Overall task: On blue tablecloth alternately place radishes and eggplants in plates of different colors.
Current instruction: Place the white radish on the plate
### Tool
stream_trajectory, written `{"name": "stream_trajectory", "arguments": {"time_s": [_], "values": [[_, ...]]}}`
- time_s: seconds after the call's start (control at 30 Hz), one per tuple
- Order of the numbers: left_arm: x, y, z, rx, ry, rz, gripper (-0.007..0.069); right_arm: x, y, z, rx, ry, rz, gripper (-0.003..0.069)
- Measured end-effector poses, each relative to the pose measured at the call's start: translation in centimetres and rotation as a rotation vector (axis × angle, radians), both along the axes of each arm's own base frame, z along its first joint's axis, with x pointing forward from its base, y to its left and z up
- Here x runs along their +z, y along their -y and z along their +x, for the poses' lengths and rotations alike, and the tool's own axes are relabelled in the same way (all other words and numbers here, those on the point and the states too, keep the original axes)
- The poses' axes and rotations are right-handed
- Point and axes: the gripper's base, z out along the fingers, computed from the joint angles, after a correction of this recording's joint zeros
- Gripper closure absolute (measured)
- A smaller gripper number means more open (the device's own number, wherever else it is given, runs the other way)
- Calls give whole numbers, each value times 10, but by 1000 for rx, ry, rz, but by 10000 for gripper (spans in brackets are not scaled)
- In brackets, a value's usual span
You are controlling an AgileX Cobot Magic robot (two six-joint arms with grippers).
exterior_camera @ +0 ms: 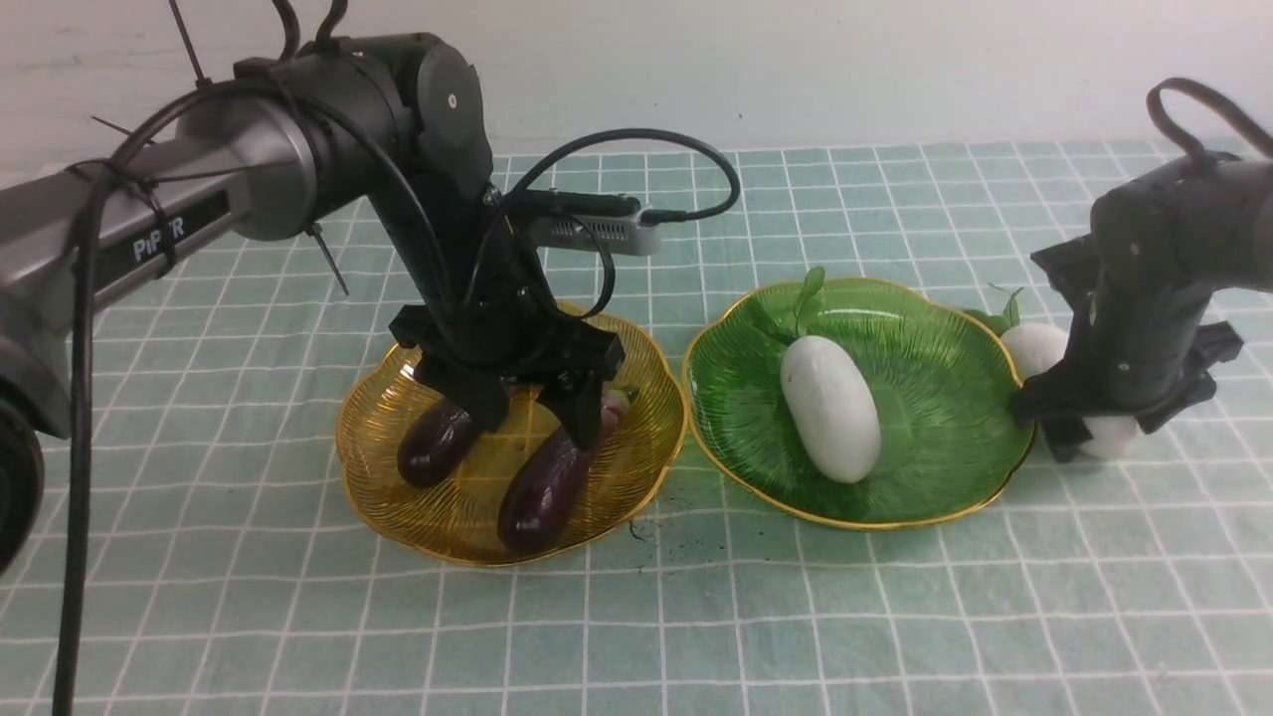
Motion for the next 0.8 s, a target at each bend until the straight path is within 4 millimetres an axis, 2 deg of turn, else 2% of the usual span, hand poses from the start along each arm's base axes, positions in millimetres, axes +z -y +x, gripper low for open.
{"name": "stream_trajectory", "arguments": {"time_s": [0.1,0.27,0.37,0.43,0.57,0.7,0.8], "values": [[0,0,0,0,0,0,62,0,2,-2,68,-34,-37,210],[0,0,0,0,0,0,62,12,8,-2,144,-105,-129,216],[0,0,0,0,0,0,62,47,15,3,98,-89,-152,216],[0,0,0,0,0,0,62,77,15,10,60,-4,-120,216],[0,0,0,0,0,-1,62,109,2,15,14,94,52,216],[0,0,0,0,0,-1,62,104,-19,12,-35,53,297,216],[0,0,0,0,0,-1,62,97,-30,13,-38,20,395,216]]}}
